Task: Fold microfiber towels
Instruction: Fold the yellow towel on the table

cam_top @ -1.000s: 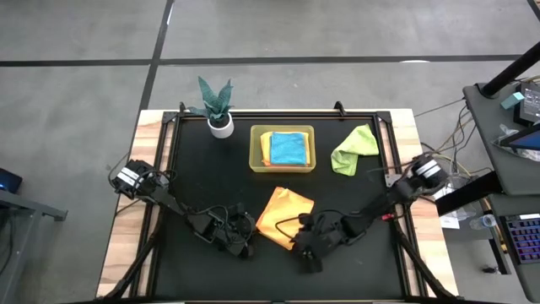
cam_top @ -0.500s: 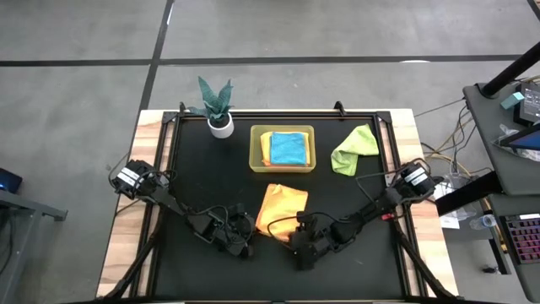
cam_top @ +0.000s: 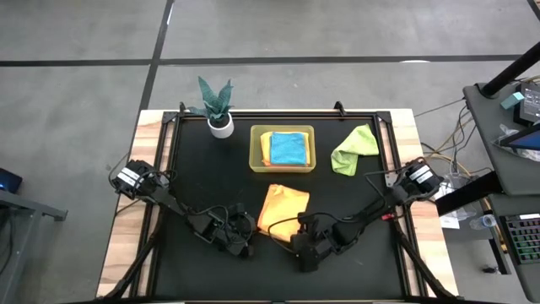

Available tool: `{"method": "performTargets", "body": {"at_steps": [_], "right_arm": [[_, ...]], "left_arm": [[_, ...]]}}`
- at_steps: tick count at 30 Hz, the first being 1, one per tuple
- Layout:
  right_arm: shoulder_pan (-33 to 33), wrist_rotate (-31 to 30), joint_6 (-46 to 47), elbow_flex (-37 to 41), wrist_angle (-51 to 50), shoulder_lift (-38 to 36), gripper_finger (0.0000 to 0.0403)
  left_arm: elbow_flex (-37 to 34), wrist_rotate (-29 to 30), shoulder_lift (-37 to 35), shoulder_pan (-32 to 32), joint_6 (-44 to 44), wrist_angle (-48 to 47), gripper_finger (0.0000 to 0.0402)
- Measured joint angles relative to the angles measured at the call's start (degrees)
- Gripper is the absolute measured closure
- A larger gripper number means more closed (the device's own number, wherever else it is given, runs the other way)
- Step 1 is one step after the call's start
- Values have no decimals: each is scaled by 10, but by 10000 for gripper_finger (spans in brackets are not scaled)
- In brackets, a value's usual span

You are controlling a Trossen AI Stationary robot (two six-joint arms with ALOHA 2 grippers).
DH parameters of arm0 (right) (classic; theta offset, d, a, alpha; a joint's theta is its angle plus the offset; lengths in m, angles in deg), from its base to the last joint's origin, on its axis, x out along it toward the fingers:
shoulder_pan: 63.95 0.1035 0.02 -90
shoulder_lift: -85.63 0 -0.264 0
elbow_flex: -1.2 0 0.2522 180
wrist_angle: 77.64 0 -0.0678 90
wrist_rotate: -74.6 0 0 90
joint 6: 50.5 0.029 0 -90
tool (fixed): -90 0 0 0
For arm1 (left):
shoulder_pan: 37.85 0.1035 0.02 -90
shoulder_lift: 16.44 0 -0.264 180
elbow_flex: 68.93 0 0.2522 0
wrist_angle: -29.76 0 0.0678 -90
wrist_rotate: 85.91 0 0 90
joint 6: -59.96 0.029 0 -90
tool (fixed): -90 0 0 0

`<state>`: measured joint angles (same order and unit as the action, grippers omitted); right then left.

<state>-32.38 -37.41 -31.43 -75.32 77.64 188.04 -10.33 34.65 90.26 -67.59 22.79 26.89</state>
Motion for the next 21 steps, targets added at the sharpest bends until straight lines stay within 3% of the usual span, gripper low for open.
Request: {"method": "performTargets", "body": {"at_steps": [10, 16, 21], "right_arm": [[-2, 37, 9, 8, 8, 16, 381], [-5, 58, 7, 3, 8, 12, 315], [-4, 58, -23, 2, -17, -22, 259]], "left_arm": [[0, 1, 0, 0, 0, 5, 402], [2, 6, -2, 0, 2, 8, 398], [0, -8, -24, -2, 38, 1, 352]]}}
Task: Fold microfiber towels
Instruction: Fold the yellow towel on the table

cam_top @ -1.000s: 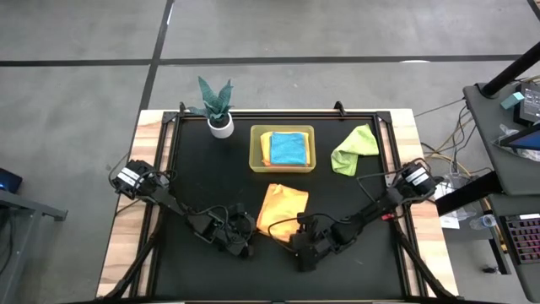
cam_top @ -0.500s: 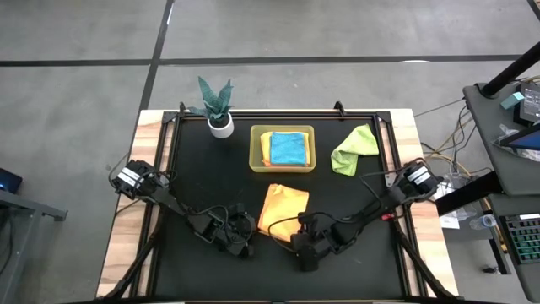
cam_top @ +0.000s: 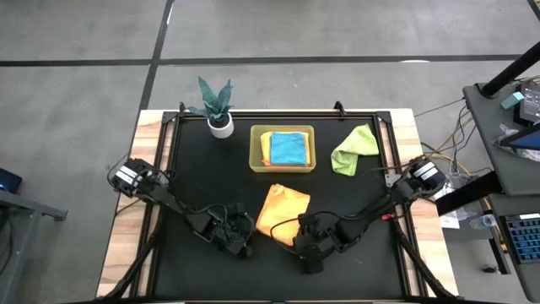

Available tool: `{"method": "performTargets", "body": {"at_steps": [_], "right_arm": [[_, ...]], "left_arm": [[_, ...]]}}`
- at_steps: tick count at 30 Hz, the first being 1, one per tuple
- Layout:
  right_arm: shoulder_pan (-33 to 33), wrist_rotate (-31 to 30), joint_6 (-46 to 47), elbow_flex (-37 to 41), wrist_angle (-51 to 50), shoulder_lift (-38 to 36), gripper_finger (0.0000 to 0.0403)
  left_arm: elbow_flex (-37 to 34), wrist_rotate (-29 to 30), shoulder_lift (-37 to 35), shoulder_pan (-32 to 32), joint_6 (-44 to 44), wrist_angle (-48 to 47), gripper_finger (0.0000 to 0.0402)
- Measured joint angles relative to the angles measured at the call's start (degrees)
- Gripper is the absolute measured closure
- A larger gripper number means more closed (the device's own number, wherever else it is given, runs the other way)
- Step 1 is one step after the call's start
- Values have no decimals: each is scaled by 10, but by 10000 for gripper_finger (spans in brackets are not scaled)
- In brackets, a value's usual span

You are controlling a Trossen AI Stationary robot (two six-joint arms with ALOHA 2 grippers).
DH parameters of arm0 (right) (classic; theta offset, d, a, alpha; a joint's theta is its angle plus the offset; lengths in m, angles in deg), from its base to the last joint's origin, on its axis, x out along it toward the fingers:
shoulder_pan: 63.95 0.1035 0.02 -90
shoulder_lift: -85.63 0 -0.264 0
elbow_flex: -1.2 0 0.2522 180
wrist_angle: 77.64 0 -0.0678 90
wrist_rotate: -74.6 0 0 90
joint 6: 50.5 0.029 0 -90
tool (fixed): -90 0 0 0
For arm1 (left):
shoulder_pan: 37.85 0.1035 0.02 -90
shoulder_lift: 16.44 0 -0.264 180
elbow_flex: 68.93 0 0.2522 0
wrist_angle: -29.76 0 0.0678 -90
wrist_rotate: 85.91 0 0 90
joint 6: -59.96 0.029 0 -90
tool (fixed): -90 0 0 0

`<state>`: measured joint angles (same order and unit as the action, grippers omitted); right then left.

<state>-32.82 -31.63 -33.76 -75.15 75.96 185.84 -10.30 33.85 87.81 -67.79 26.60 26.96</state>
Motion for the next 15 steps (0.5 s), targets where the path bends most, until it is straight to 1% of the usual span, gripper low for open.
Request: {"method": "performTargets", "body": {"at_steps": [2, 5, 9, 12, 15], "right_arm": [[0, -1, -16, 0, -15, -21, 244], [0, -2, -65, 6, -34, -57, 230], [-8, -2, -152, 29, -22, -103, 227], [-29, -1, -222, 65, 37, -140, 232], [-59, 11, -292, 111, 142, -171, 241]], "left_arm": [[-1, -8, -13, -1, 10, -9, 326], [-1, -29, -44, -1, 11, -47, 294], [-1, -75, -82, -2, 11, -98, 276], [-1, -81, -112, 0, 12, -110, 274], [-1, -80, -145, 1, 12, -114, 274]]}}
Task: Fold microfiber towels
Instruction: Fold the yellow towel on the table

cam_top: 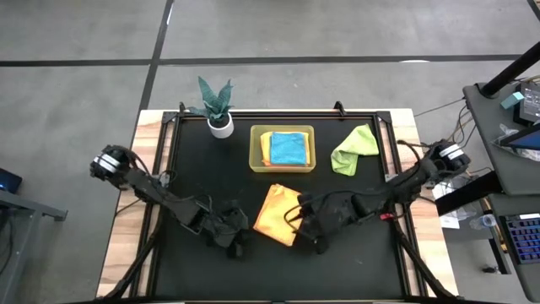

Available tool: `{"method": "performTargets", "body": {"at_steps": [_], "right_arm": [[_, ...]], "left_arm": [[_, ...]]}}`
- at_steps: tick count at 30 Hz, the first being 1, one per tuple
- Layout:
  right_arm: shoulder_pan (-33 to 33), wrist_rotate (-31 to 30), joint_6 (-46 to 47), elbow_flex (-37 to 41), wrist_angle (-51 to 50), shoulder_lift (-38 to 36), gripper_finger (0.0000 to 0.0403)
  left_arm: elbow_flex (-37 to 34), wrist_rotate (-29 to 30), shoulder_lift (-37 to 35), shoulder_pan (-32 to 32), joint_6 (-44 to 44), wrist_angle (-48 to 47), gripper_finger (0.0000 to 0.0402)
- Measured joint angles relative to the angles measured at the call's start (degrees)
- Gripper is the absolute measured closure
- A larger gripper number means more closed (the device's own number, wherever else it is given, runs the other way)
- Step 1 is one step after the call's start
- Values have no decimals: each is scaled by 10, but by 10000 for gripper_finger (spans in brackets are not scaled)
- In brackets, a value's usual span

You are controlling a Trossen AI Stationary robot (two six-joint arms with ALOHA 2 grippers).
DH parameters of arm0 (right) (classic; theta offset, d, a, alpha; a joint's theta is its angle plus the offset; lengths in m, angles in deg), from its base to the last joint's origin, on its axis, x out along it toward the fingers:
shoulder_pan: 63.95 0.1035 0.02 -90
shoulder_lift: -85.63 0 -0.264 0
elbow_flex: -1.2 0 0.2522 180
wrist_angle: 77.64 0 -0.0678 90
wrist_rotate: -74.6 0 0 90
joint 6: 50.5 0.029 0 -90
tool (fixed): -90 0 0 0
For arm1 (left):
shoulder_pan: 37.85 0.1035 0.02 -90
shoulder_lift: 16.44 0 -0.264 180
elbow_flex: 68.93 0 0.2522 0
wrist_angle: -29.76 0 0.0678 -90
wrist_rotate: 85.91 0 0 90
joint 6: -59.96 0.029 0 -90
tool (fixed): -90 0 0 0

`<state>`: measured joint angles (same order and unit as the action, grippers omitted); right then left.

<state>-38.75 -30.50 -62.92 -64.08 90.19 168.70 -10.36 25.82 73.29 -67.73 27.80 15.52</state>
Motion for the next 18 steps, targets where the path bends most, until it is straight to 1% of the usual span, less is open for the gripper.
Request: {"method": "performTargets", "body": {"at_steps": [3, 4, 6, 8, 10, 13, 18], "right_arm": [[-41, 58, -53, 36, 69, -26, 250], [-54, 68, -61, 44, 80, -35, 253], [-83, 76, -69, 51, 91, -52, 258], [-110, 82, -70, 56, 103, -65, 263], [-135, 100, -68, 59, 98, -70, 268], [-165, 126, -59, 66, 92, -71, 273], [-190, 126, -81, 66, 92, -64, 278]], "left_arm": [[1, 4, -33, 1, 0, 1, 274], [1, 9, -43, 3, 0, 4, 274], [1, 37, -56, 4, 3, 15, 274], [-1, 80, -60, 6, 27, 33, 274], [0, 100, -56, 14, 60, 67, 274], [0, 96, -44, 33, 87, 102, 274], [4, 68, -10, 59, 86, 110, 275]]}}
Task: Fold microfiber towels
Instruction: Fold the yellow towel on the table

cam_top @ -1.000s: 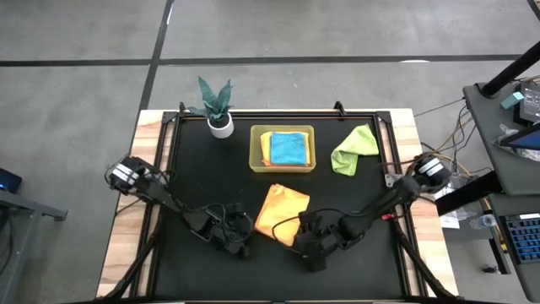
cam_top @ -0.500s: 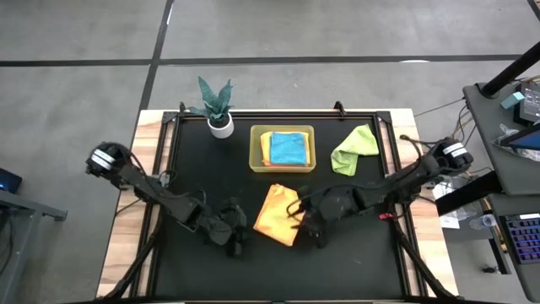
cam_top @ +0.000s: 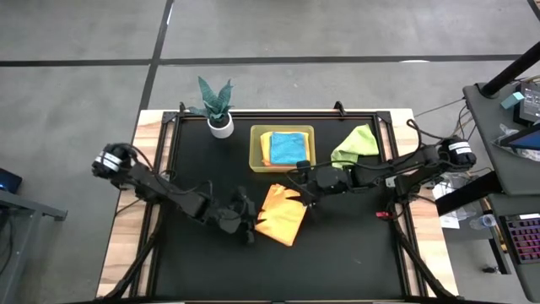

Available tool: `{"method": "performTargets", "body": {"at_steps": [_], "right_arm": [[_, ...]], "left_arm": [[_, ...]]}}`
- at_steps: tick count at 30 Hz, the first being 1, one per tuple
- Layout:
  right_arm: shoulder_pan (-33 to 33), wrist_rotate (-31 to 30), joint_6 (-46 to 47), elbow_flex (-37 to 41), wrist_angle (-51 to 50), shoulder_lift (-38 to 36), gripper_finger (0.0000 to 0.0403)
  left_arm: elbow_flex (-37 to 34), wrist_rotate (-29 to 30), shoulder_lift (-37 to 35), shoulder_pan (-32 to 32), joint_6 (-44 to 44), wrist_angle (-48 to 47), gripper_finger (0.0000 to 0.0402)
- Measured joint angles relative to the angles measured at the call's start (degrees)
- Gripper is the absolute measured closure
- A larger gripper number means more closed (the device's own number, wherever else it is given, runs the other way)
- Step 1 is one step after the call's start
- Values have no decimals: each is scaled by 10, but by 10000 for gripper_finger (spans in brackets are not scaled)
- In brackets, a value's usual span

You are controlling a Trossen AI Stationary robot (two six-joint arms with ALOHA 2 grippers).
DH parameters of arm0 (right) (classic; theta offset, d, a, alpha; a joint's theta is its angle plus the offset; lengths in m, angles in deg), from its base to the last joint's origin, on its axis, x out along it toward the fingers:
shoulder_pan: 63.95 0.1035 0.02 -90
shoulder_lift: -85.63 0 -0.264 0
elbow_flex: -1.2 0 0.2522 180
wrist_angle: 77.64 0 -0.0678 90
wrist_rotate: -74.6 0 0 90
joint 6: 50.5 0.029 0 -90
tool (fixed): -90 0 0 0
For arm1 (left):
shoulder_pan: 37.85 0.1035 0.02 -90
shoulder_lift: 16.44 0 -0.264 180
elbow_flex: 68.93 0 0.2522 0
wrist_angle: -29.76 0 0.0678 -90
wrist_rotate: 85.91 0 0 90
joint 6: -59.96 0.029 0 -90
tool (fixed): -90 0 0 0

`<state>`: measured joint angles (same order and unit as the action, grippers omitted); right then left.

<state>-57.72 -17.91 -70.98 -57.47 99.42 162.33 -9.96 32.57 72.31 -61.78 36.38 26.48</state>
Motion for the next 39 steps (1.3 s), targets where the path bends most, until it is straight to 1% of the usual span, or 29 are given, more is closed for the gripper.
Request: {"method": "performTargets", "body": {"at_steps": [3, 6, 11, 17, 21, 25, 27, 31, 35, 39], "right_arm": [[-11, 1, -18, 1, -1, 2, 278], [-23, 0, -27, 1, -3, 1, 279], [-41, 0, -25, 1, -12, 0, 280], [-47, 0, -21, 1, -13, 0, 280], [-48, 1, -21, 1, -13, 0, 280], [-48, 1, -19, 1, -15, 0, 280], [-48, 15, 0, 1, -19, 1, 280], [-49, 88, 17, 1, -33, 3, 272], [-51, 90, 33, 1, -30, 15, 251], [-51, 89, 41, -14, -23, 59, 233]], "left_arm": [[-1, -19, 24, 2, -8, -1, 282], [-1, -22, 44, 2, -31, -1, 295], [-2, -26, 74, 2, -46, 32, 317], [-3, -65, 97, -1, -84, 31, 335], [-3, -102, 133, -1, -106, 31, 345], [0, -101, 165, -1, -131, 54, 352], [0, -101, 173, -1, -134, 60, 352], [0, -109, 172, -1, -134, 60, 353], [-1, -136, 164, -1, -132, 53, 353], [-1, -147, 159, -2, -131, 34, 353]]}}
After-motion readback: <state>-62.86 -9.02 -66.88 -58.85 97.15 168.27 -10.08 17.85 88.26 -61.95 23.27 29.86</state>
